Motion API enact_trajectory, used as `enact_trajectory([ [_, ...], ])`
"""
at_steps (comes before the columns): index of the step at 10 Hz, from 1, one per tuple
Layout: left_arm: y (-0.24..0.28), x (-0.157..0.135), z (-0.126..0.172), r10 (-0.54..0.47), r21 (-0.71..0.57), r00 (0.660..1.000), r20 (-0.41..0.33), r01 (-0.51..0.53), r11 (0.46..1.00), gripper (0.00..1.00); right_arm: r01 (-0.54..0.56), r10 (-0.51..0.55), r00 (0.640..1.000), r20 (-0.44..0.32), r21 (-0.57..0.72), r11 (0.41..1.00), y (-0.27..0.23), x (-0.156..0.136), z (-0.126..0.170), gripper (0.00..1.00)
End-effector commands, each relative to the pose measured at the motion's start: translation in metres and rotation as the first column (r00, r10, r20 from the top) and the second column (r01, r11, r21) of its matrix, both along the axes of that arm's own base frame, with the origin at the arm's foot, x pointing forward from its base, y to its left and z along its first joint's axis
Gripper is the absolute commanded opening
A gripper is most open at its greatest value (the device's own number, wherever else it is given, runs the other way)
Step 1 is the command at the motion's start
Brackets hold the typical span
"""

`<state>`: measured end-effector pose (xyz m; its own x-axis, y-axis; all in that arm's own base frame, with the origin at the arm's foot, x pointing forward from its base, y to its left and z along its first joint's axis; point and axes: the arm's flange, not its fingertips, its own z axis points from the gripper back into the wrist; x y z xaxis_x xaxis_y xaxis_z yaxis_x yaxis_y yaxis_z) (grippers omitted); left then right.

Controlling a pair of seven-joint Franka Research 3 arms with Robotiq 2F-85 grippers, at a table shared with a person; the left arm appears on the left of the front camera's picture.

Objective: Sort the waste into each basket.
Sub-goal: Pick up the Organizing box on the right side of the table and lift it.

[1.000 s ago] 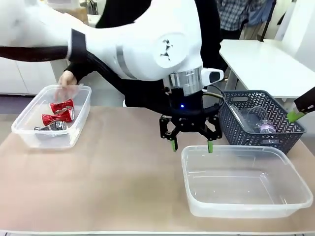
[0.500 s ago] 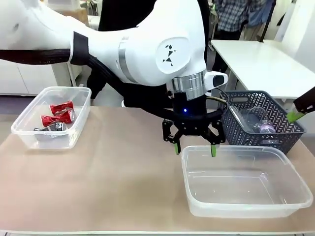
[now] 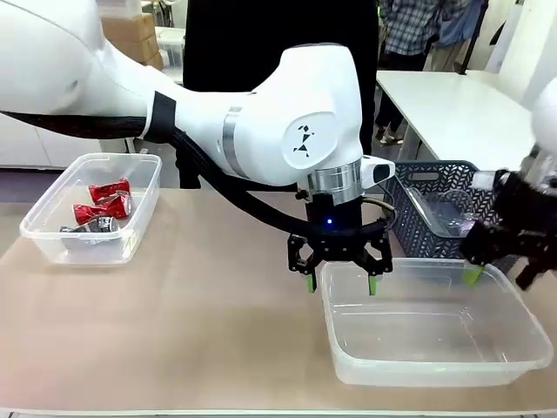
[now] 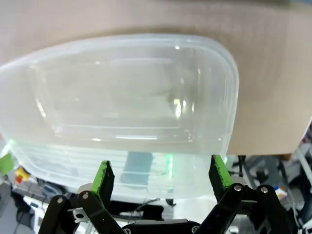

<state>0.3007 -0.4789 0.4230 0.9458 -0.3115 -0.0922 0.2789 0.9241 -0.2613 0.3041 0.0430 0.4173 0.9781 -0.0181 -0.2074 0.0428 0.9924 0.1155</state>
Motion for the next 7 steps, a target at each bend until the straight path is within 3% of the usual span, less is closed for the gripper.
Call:
enact_trajectory([
  [1,-0.001,-0.005,0.001,0.034,0.028,0.999,0.017,-0.035,0.999,1.00,0.074,-0.078,0.996,-0.051,-0.072,0.995,-0.021,-0.006,-0.007,1.00],
  [3,-0.007,-0.003,-0.003,0.038,0.034,0.999,0.003,-0.038,0.999,1.00,0.106,-0.101,0.993,0.060,-0.077,0.991,-0.034,-0.018,0.005,1.00],
  [4,-0.013,-0.001,-0.005,0.027,0.044,0.999,-0.030,-0.026,0.999,1.00,0.059,-0.060,0.997,-0.043,-0.033,0.998,-0.018,0.002,-0.011,1.00],
  [5,-0.002,-0.003,-0.001,0.012,0.007,1.000,-0.006,-0.012,1.000,1.00,0.077,-0.078,0.997,-0.012,-0.039,0.996,-0.028,0.001,-0.002,1.00],
  [6,-0.004,-0.002,-0.005,0.012,0.013,1.000,-0.018,-0.011,1.000,1.00,0.083,-0.092,0.994,-0.053,-0.151,0.985,-0.022,0.009,-0.008,1.00],
  [7,-0.007,-0.002,-0.011,0.048,0.040,0.998,0.026,-0.049,0.998,1.00,0.061,-0.084,0.989,-0.123,-0.177,0.982,-0.023,0.016,-0.028,1.00],
])
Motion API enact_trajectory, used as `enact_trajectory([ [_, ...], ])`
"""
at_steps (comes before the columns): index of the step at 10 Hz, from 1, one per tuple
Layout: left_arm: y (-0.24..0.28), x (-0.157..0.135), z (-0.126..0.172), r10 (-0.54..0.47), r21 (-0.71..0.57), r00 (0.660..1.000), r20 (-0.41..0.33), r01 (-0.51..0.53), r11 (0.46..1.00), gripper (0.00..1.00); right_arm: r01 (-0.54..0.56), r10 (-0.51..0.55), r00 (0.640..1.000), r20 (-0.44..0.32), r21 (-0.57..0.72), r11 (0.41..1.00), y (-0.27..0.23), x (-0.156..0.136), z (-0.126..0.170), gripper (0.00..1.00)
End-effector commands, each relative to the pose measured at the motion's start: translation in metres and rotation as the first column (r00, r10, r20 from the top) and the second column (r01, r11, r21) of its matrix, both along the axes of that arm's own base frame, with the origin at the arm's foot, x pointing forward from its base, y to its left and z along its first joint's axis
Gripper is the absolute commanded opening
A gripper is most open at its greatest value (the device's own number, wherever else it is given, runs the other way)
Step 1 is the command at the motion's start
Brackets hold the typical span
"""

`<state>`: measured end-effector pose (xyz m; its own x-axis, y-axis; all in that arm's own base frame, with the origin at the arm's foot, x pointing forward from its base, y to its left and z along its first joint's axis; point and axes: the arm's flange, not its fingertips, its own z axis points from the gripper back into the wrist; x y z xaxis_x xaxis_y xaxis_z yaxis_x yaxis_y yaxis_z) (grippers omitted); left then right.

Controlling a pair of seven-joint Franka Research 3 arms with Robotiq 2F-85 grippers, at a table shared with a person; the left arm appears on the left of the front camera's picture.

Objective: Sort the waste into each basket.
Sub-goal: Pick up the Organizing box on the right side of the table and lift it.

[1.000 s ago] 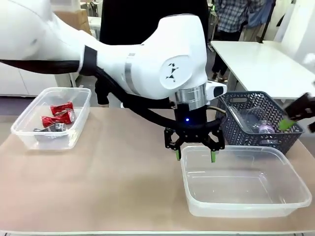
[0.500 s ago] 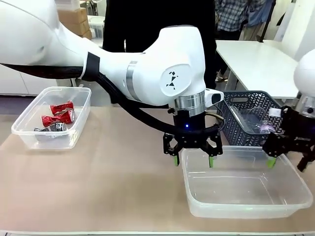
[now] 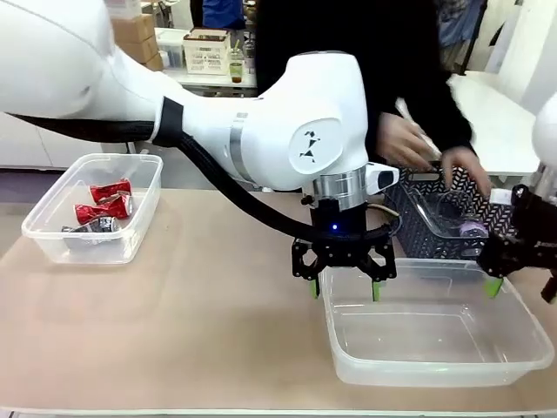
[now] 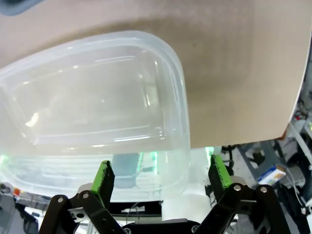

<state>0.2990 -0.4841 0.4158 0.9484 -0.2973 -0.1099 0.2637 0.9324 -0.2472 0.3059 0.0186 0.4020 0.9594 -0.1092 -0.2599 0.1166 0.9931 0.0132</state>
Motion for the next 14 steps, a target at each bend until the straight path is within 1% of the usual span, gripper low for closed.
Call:
enact_trajectory([
  [1,-0.003,0.003,-0.013,0.055,0.071,0.997,0.047,-0.058,0.996,1.00,0.006,-0.012,0.994,-0.110,-0.057,0.998,-0.006,0.013,-0.030,1.00],
  [2,-0.003,0.006,-0.024,0.060,0.118,0.997,0.043,-0.065,0.991,1.00,0.025,-0.030,0.990,-0.138,-0.043,0.999,-0.015,0.009,-0.045,1.00],
  [3,-0.003,0.004,-0.032,0.054,0.144,0.998,0.043,-0.060,0.988,1.00,0.046,-0.051,0.987,-0.150,-0.038,0.998,-0.020,0.006,-0.052,1.00],
  [4,-0.004,0.002,-0.036,0.045,0.157,0.998,0.046,-0.052,0.986,1.00,0.051,-0.054,0.989,-0.134,-0.029,0.998,-0.023,0.003,-0.052,1.00],
  [5,-0.004,0.001,-0.035,0.035,0.119,0.998,0.056,-0.041,0.992,0.88,0.063,-0.065,0.992,-0.105,-0.019,0.998,-0.024,0.000,-0.046,1.00],
  [6,-0.005,0.000,-0.033,0.032,0.127,0.998,0.062,-0.040,0.991,0.40,0.064,-0.064,0.996,-0.060,0.000,0.998,-0.025,-0.002,-0.040,0.42],
  [7,-0.006,0.000,-0.032,0.033,0.132,0.997,0.069,-0.042,0.990,0.28,0.066,-0.066,0.996,-0.054,-0.011,0.998,-0.024,-0.004,-0.038,0.41],
  [8,-0.006,-0.001,-0.033,0.039,0.131,0.997,0.066,-0.048,0.990,0.00,0.059,-0.059,0.997,-0.053,0.004,0.998,-0.023,-0.005,-0.037,0.00],
  [9,-0.005,-0.001,-0.032,0.047,0.133,0.996,0.070,-0.056,0.990,0.00,0.049,-0.049,0.997,-0.057,0.005,0.999,-0.022,-0.005,-0.038,0.00],
  [10,-0.002,-0.001,-0.031,0.063,0.126,0.996,0.063,-0.070,0.989,0.12,0.047,-0.046,0.997,-0.069,0.000,0.999,-0.022,-0.006,-0.038,0.00],
  [11,0.000,-0.001,-0.030,0.069,0.120,0.995,0.072,-0.077,0.990,0.03,0.045,-0.045,0.997,-0.065,0.002,0.999,-0.022,-0.007,-0.037,0.15],
  [12,0.000,-0.001,-0.029,0.070,0.118,0.995,0.075,-0.078,0.990,0.00,0.041,-0.041,0.997,-0.065,0.003,0.999,-0.021,-0.007,-0.037,0.05],
  [13,0.000,-0.001,-0.029,0.070,0.118,0.995,0.075,-0.078,0.990,0.00,0.034,-0.033,0.997,-0.066,0.003,0.999,-0.020,-0.007,-0.038,0.00],
  [14,0.001,-0.001,-0.029,0.072,0.120,0.995,0.073,-0.080,0.990,0.00,0.036,-0.036,0.997,-0.065,-0.006,0.999,-0.019,-0.006,-0.038,0.00],
])
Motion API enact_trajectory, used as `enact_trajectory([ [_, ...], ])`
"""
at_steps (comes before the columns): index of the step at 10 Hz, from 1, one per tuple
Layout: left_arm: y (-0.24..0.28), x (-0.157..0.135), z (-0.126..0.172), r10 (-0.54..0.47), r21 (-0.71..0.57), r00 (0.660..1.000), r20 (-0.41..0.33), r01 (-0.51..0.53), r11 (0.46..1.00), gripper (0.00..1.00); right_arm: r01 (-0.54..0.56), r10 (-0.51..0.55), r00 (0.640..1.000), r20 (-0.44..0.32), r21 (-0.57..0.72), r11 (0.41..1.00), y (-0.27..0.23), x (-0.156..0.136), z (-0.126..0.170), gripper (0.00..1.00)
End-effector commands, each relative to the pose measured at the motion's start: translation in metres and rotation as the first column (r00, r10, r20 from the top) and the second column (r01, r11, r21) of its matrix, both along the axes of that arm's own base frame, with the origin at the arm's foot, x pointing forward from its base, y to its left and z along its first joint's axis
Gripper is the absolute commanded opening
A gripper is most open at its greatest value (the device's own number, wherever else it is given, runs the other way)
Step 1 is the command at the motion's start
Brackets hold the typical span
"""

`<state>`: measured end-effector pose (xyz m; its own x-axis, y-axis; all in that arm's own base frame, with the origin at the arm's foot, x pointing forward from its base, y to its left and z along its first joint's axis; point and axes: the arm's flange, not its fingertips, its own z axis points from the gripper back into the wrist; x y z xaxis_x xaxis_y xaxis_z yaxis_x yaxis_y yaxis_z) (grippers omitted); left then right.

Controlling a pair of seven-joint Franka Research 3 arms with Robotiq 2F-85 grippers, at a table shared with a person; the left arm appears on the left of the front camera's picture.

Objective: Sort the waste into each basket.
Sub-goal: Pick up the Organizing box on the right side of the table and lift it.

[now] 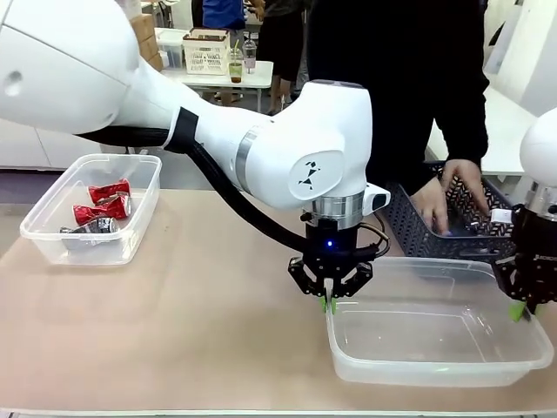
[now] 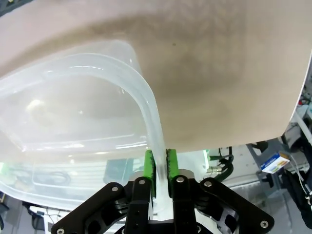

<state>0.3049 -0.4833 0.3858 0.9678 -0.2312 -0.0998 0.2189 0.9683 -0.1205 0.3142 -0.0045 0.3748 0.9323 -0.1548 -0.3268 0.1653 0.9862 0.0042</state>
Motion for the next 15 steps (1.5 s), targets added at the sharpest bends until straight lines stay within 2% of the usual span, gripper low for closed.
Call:
enact_trajectory([
  [1,0.002,-0.007,0.003,0.026,-0.005,0.999,0.026,-0.026,1.000,0.00,-0.022,0.022,1.000,0.003,-0.008,1.000,0.005,-0.015,-0.011,0.00],
  [4,0.012,-0.005,0.014,0.041,-0.016,0.998,0.040,-0.040,0.999,0.00,-0.033,0.033,0.999,0.011,-0.007,0.999,0.006,-0.016,0.000,0.00],
  [6,0.039,-0.004,0.046,0.066,-0.015,0.997,0.037,-0.065,0.998,0.00,-0.015,0.015,1.000,0.016,0.014,1.000,0.006,-0.012,0.044,0.00],
  [8,0.077,-0.014,0.085,0.092,0.021,0.995,0.032,-0.093,0.995,0.00,-0.055,0.056,0.998,-0.018,0.022,0.998,0.023,-0.010,0.095,0.00],
  [9,0.098,-0.020,0.104,0.116,0.012,0.992,0.051,-0.117,0.993,0.00,-0.081,0.081,0.997,0.004,0.043,0.996,0.036,-0.007,0.121,0.00],
  [10,0.122,-0.022,0.119,0.163,0.021,0.981,0.107,-0.166,0.986,0.00,-0.118,0.117,0.993,0.017,0.119,0.986,0.058,0.004,0.146,0.00],
  [11,0.145,-0.018,0.125,0.203,0.053,0.968,0.148,-0.213,0.976,0.00,-0.071,0.067,0.997,0.037,0.097,0.993,0.082,0.022,0.157,0.00],
  [12,0.169,-0.009,0.129,0.231,0.048,0.957,0.174,-0.242,0.969,0.00,-0.108,0.106,0.994,0.021,0.125,0.986,0.108,0.038,0.158,0.00],
  [14,0.209,0.030,0.127,0.272,0.017,0.948,0.163,-0.278,0.960,0.00,-0.147,0.150,0.989,-0.001,0.198,0.969,0.148,0.062,0.152,0.00],
  [15,0.215,0.050,0.121,0.257,0.014,0.952,0.165,-0.263,0.965,0.00,-0.130,0.131,0.991,0.012,0.215,0.968,0.158,0.073,0.148,0.00],
])
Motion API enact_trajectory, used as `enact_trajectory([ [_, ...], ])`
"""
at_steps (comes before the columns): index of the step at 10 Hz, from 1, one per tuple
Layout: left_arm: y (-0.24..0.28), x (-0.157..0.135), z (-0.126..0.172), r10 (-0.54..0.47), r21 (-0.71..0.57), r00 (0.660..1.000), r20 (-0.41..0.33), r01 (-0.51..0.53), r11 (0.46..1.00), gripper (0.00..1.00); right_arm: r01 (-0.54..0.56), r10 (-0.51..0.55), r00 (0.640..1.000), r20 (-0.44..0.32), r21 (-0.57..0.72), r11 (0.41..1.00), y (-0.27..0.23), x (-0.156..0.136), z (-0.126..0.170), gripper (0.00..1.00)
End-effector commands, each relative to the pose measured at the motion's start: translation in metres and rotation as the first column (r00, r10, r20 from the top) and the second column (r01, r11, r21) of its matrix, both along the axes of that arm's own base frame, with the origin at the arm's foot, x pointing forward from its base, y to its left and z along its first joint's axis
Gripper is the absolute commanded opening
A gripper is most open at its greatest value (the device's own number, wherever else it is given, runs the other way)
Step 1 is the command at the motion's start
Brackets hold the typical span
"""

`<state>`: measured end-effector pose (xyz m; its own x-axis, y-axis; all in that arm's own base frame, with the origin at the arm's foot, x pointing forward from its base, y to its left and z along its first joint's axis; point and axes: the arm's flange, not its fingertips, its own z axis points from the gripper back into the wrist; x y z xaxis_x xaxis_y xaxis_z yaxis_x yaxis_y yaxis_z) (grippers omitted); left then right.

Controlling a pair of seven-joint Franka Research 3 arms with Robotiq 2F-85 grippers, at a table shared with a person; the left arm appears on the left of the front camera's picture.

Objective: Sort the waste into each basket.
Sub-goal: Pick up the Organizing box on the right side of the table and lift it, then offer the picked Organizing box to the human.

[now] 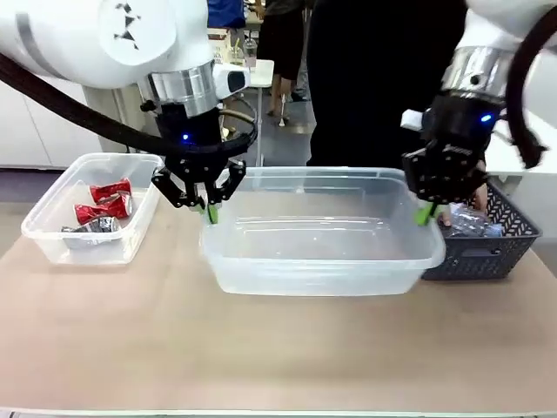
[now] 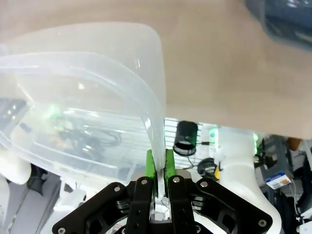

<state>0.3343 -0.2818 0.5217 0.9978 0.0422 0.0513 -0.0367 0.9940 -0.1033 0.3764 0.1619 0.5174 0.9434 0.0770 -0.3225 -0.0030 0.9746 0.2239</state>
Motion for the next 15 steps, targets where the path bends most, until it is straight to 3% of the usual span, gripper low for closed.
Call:
enact_trajectory([
  [1,0.014,0.036,-0.023,-0.033,0.034,0.999,0.005,0.033,0.999,0.00,0.055,-0.055,0.998,-0.009,0.023,0.998,-0.003,0.020,-0.001,0.00],
  [2,0.000,0.000,0.000,0.000,0.000,1.000,0.000,0.000,1.000,0.00,0.128,-0.129,0.991,0.019,0.051,0.990,-0.002,0.029,-0.010,0.00],
  [3,0.000,0.000,0.000,0.000,0.000,1.000,0.000,0.000,1.000,0.00,0.011,-0.011,1.000,0.000,0.020,1.000,0.007,0.015,-0.008,0.00],
  [14,0.000,0.000,0.000,0.000,0.000,1.000,0.000,0.000,1.000,0.00,0.011,-0.011,1.000,0.000,0.020,1.000,0.007,0.015,-0.008,0.00],
  [15,0.002,0.002,0.000,-0.024,0.009,1.000,-0.003,0.024,1.000,0.07,0.011,-0.011,1.000,0.000,0.020,1.000,0.007,0.015,-0.008,0.00],
])
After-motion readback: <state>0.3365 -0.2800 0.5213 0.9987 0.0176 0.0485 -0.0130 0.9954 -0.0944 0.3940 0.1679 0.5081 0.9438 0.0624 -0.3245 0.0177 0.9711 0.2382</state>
